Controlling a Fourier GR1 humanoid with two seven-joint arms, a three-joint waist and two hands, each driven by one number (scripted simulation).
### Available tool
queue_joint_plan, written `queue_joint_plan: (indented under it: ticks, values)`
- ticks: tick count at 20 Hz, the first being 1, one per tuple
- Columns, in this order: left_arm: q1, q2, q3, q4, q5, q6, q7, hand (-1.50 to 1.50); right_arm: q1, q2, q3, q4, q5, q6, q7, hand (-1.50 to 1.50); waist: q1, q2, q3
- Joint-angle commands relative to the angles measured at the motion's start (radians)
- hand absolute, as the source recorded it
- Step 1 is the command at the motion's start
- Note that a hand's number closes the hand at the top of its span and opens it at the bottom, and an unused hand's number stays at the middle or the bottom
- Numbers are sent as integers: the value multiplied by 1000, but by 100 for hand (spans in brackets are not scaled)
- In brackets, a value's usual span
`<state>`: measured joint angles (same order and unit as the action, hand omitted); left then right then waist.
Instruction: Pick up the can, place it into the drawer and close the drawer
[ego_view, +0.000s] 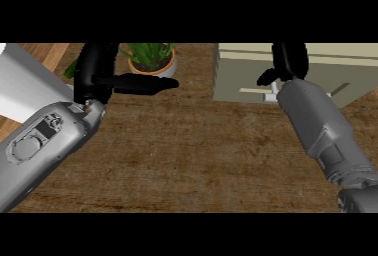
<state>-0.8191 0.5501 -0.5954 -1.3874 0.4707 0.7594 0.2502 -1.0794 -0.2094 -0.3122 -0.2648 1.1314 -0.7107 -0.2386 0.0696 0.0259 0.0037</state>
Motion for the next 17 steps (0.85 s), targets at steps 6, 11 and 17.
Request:
queue_joint_plan:
  ticks: [6,11,17]
  values:
    - [44,1,11,-25,-19,12,-9,-150,-111,86,-192,-52,-252,98,-160,-150,8,-5,1]
    - [111,8,33,-25,-21,-1,-57,-150,-116,108,-309,-61,-398,209,-222,-150,-17,-11,-1]
    - [183,-12,35,-60,-44,2,-82,-150,-121,92,-358,-44,-462,248,-269,-150,-19,-9,-3]
